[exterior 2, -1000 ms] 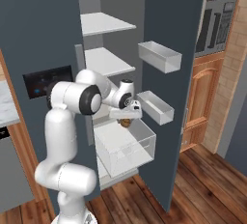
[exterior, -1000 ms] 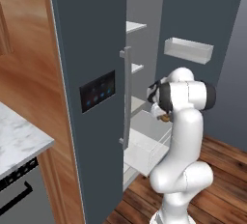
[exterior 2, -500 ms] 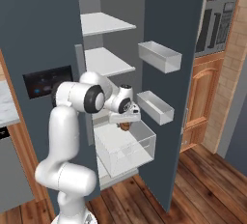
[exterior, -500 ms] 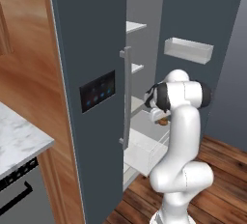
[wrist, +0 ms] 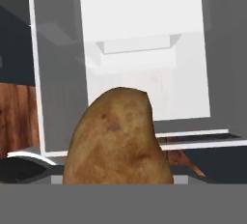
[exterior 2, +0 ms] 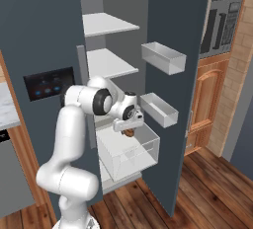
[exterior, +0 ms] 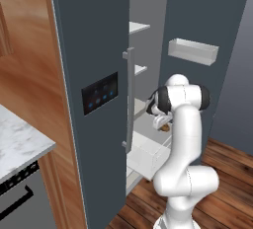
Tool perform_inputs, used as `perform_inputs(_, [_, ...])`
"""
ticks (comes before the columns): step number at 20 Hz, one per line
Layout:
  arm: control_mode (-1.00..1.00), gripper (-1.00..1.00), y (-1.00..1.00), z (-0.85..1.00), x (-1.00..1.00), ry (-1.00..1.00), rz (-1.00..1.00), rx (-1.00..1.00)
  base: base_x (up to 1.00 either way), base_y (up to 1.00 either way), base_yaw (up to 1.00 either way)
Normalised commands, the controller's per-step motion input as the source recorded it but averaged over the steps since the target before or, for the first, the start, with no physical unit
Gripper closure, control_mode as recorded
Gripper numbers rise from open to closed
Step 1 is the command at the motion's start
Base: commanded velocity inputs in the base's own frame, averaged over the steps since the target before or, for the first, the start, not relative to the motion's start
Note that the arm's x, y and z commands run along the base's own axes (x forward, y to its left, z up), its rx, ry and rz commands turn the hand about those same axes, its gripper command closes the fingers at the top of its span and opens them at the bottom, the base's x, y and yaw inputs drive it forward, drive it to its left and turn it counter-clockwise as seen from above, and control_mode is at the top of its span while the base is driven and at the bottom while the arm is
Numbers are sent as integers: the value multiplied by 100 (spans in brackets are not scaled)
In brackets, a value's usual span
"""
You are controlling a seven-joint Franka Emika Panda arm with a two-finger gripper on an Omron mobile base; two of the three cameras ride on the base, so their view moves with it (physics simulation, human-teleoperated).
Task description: Place the lemon wedge and potato inside the fridge drawer. Close the drawer after placing the vegetables.
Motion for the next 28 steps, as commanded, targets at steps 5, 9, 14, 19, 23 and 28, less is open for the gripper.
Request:
perform_inputs(5, [-100,100,0,-42,36,0,11,0,0,0,0])
perform_inputs(9, [-100,100,0,-47,33,0,6,0,0,0,0])
perform_inputs(14, [-100,100,0,-42,23,0,5,2,0,0,0])
perform_inputs(19, [-100,100,0,-32,26,-1,4,5,0,0,0])
perform_inputs(23, [-100,100,0,-36,29,-6,2,6,0,0,0])
perform_inputs(28, [-100,100,0,-36,28,-5,2,5,0,0,0])
